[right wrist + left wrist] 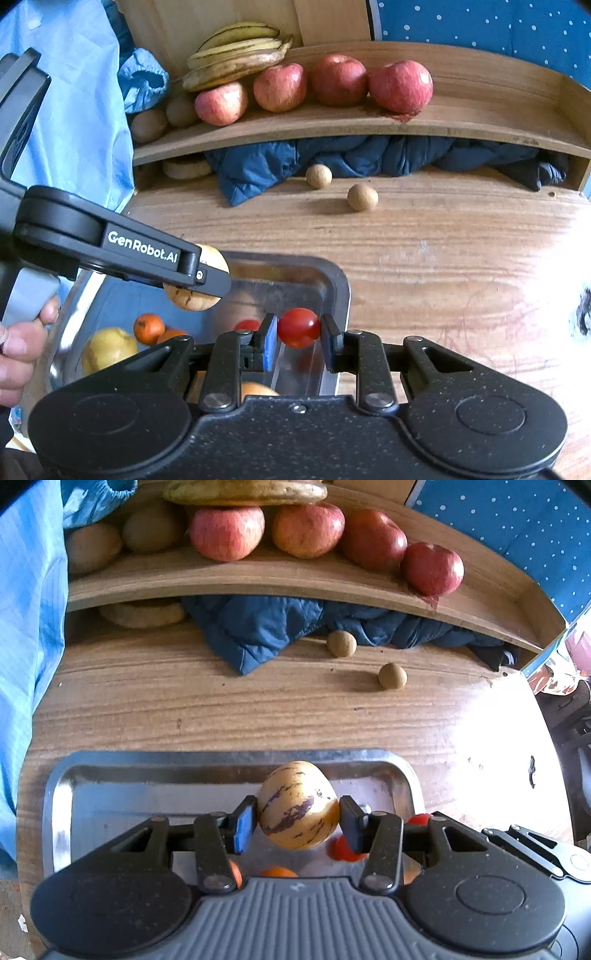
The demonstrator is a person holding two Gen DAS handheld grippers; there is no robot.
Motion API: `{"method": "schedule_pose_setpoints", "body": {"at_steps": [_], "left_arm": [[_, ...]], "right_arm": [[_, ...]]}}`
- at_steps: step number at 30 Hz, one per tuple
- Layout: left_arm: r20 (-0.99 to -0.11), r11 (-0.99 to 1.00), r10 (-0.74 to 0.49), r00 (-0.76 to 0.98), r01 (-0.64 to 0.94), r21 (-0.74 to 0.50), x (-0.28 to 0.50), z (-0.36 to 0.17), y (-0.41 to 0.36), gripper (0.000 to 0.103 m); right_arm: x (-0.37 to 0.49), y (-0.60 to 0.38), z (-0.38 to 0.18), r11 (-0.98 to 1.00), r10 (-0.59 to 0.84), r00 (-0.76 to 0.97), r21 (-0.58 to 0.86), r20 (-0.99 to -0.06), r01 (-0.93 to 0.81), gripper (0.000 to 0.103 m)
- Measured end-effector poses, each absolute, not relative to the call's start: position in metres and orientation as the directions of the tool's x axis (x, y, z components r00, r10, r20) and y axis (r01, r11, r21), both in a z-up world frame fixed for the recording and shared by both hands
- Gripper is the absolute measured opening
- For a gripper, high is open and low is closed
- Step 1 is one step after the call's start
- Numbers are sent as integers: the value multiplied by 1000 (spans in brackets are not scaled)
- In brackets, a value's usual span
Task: Organize fruits
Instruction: 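Carry the pepino and cherry tomato over the steel tray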
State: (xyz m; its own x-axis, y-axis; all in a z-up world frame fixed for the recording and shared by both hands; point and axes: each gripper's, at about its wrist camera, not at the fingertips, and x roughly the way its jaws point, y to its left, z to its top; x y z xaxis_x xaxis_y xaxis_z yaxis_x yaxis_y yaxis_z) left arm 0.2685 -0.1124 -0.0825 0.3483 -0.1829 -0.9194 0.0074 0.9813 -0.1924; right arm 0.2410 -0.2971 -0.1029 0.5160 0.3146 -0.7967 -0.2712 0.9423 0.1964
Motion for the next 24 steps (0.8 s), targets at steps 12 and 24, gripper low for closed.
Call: {"method": "schedule_pose_setpoints", "body": {"at_steps": [12,24], "left_arm": [[-930,987,-153,333,4,-161,257,-84,-123,52],[-934,990,-136,330,13,-140,249,-83,-127,52]], "right_arm": [[221,-306,-109,938,328,498,217,-802,-269,26],[212,-309,-107,938,333,498,229,-801,-260,29]]}}
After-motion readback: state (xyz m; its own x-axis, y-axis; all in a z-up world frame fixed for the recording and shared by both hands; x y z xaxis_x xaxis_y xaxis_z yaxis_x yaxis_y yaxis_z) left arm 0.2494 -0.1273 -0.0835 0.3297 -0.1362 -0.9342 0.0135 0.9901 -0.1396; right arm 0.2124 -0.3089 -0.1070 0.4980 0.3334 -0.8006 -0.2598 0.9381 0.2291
